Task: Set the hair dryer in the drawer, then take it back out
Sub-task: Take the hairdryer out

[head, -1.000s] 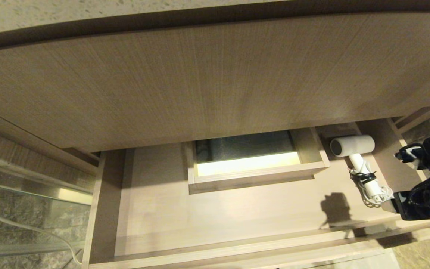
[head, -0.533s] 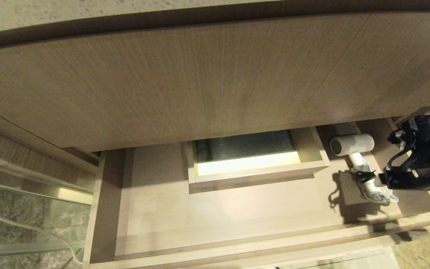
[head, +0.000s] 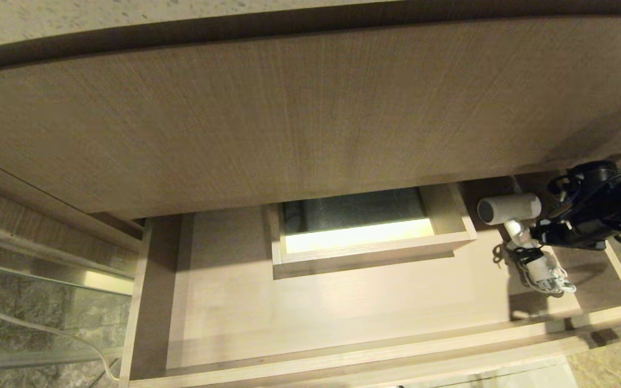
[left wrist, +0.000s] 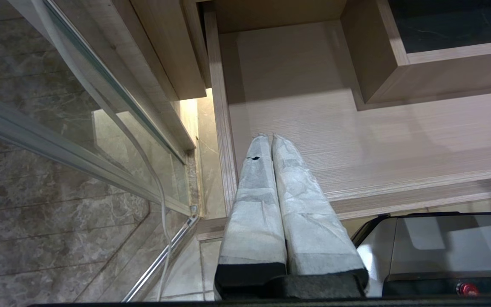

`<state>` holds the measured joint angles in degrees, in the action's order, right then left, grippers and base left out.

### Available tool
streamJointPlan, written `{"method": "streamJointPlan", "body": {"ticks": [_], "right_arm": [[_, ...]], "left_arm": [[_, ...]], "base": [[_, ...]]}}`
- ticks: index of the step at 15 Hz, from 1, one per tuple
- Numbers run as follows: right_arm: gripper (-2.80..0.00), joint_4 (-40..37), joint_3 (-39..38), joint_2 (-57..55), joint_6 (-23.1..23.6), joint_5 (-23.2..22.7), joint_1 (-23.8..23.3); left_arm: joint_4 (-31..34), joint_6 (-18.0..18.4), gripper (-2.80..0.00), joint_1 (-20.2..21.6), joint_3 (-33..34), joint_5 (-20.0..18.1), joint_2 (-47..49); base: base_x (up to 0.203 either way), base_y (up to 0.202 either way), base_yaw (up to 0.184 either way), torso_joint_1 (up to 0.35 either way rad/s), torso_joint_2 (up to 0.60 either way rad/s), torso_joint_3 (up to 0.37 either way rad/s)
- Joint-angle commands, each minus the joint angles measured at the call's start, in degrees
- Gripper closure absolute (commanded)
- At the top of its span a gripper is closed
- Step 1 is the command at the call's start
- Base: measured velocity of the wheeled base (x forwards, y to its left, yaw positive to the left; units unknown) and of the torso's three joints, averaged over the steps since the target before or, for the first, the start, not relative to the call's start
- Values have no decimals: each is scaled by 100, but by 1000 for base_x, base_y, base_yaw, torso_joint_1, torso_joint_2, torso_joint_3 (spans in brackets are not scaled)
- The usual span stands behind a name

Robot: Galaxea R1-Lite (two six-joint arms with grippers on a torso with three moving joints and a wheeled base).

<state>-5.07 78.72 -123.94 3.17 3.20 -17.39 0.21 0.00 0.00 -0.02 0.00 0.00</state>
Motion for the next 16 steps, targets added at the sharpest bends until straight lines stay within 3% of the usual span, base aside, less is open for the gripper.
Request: {"method": "streamJointPlan", "body": {"ticks": [1,3,16], "right_arm": [[-280,28,89,-330,133,-405,-78],[-280,41,115,-382,336,-743,-142],[-280,1008,698,-1194,658,-1111,-134]], "left_arm": [[-3,0,0,0,1,0,-9],[-3,0,0,0,-6,0,-4],[6,0,0,0,2,0,-9]], "base": [[0,0,0,0,0,0],[0,0,0,0,0,0],[0,0,0,0,0,0]]}}
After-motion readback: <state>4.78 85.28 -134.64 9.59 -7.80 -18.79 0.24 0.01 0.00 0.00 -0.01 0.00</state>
